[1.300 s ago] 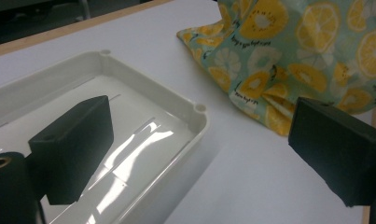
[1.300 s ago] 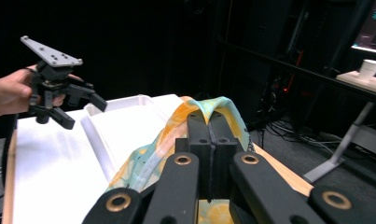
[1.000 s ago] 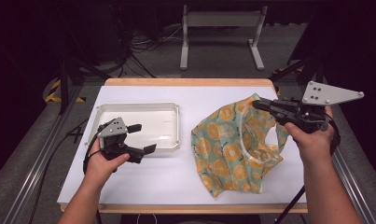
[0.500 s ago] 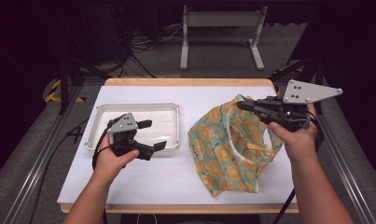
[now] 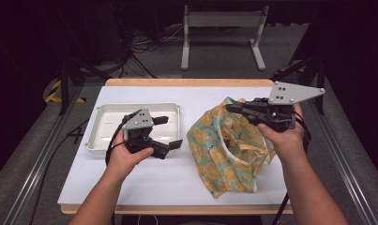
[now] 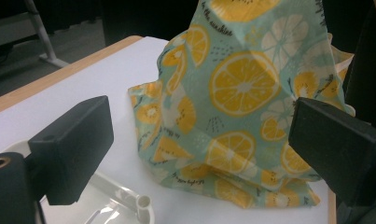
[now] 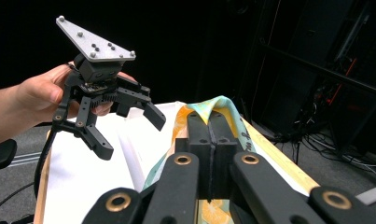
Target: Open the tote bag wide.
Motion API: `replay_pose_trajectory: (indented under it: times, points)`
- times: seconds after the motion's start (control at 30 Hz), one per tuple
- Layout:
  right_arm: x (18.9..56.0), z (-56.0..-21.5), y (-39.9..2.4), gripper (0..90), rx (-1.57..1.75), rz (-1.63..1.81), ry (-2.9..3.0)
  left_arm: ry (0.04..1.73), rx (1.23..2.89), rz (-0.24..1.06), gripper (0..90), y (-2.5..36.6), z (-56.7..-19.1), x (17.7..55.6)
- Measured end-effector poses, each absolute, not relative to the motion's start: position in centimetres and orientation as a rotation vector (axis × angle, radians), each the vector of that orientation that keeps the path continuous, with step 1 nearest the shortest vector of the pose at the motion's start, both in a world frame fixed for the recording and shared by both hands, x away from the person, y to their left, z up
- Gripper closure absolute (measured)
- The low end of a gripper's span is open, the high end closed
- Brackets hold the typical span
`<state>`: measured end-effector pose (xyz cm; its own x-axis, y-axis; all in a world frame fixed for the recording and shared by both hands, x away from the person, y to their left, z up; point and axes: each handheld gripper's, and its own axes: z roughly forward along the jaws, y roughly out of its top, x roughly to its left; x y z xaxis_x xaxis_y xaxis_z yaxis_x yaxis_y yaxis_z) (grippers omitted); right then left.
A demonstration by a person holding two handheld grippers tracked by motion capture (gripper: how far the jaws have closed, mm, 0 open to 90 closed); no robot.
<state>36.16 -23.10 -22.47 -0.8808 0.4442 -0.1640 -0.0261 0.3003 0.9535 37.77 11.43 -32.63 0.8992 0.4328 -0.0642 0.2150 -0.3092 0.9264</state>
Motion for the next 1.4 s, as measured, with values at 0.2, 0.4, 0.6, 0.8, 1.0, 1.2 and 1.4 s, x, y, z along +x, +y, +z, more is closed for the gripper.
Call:
replay_pose_trajectory:
  times: [0.2, 0.4, 0.6, 0.8, 1.0, 1.2, 1.4]
  points:
    - [36.5, -22.8, -22.7, 90.0, 0.38, 1.617, 2.182, 0.461, 1.904, 0.231, 7.3, 10.8, -32.4, 38.0]
    - [36.8, -23.0, -22.1, 90.0, 0.375, 1.623, 2.186, 0.428, 1.889, 0.214, 7.3, 9.6, -31.8, 37.9]
    - [37.1, -23.4, -21.5, 90.0, 0.376, 1.613, 2.194, 0.404, 1.87, 0.185, 7.3, 8.4, -31.3, 37.7]
    - [37.2, -23.8, -21.3, 90.0, 0.38, 1.607, 2.204, 0.365, 1.86, 0.177, 6.8, 7.0, -30.7, 37.8]
    - [37.3, -24.0, -21.0, 90.0, 0.377, 1.61, 2.21, 0.354, 1.845, 0.174, 6.4, 5.6, -30.4, 38.2]
    - [37.3, -24.2, -20.9, 90.0, 0.375, 1.611, 2.213, 0.359, 1.84, 0.165, 6.8, 4.4, -30.5, 38.7]
    - [37.4, -24.4, -20.6, 90.0, 0.373, 1.613, 2.217, 0.361, 1.831, 0.145, 7.7, 3.6, -30.5, 39.0]
